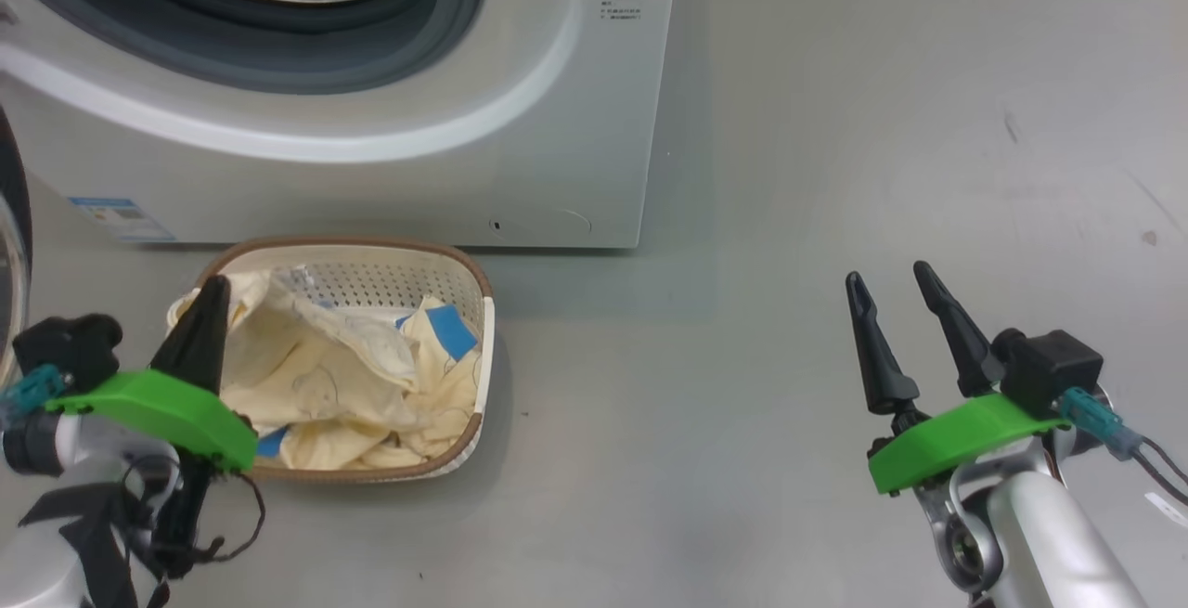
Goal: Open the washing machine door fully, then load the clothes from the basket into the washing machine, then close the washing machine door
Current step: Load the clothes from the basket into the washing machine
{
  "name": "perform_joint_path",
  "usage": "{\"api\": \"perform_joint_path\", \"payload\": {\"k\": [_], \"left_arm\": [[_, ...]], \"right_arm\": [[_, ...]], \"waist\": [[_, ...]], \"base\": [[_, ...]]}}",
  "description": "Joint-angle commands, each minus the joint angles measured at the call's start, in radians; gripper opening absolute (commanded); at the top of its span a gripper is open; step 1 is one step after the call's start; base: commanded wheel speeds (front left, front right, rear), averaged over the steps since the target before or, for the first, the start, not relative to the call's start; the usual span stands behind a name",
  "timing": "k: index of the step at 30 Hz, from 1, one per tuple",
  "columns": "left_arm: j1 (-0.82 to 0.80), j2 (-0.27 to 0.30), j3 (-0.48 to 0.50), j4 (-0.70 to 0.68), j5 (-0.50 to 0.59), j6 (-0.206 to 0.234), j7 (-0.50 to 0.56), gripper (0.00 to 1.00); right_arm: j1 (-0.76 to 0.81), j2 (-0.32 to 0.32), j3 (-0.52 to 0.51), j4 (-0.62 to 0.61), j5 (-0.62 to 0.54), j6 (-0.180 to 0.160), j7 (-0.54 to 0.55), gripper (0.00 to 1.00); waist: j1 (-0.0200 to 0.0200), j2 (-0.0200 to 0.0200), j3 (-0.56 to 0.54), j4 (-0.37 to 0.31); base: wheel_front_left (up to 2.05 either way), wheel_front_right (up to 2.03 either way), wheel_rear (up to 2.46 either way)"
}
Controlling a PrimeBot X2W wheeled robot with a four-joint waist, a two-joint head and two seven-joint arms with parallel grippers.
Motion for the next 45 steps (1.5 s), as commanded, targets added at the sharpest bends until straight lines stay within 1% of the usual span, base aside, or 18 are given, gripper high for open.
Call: {"api": "perform_joint_path", "payload": {"k": [1, 11, 17, 26, 31, 38, 45], "left_arm": [[-0.007, 0.037, 0.066, -0.036, 0.016, 0.006, -0.014, 0.00], [0.204, -0.030, 0.264, -0.185, 0.126, 0.007, -0.014, 0.00], [0.292, -0.078, 0.339, -0.249, 0.172, 0.006, -0.014, 0.00], [0.338, -0.112, 0.390, -0.292, 0.211, 0.000, -0.014, 0.00], [0.341, -0.127, 0.418, -0.311, 0.226, -0.004, -0.014, 0.00], [0.330, -0.133, 0.425, -0.303, 0.235, -0.007, -0.014, 0.00], [0.325, -0.138, 0.415, -0.297, 0.239, -0.008, -0.014, 0.00]], "right_arm": [[-0.003, -0.002, 0.015, -0.025, 0.008, 0.000, -0.007, 1.00], [0.041, -0.002, 0.010, -0.009, 0.017, 0.000, -0.007, 1.00], [0.054, -0.002, 0.016, -0.006, 0.025, 0.000, -0.007, 1.00], [0.062, -0.002, 0.013, -0.013, 0.033, 0.000, -0.007, 1.00], [0.053, -0.002, 0.009, -0.021, 0.032, 0.000, -0.007, 1.00], [0.046, -0.002, 0.008, -0.021, 0.030, 0.000, -0.007, 1.00], [0.042, -0.002, 0.008, -0.015, 0.032, 0.000, -0.007, 1.00]], "waist": [[0.0001, -0.0001, -0.021, -0.002], [0.0001, -0.0001, -0.110, -0.003], [0.0001, -0.0001, -0.135, 0.001], [0.0001, -0.0001, -0.131, 0.004], [0.0001, -0.0001, -0.105, 0.001], [0.0001, -0.0001, -0.086, -0.005], [0.0001, -0.0001, -0.091, -0.009]], "base": [[0.00, 0.00, 0.00], [0.00, 0.00, 0.00], [0.00, 0.00, 0.00], [0.00, 0.00, 0.00], [0.00, 0.00, 0.00], [0.00, 0.00, 0.00], [0.00, 0.00, 0.00]]}}
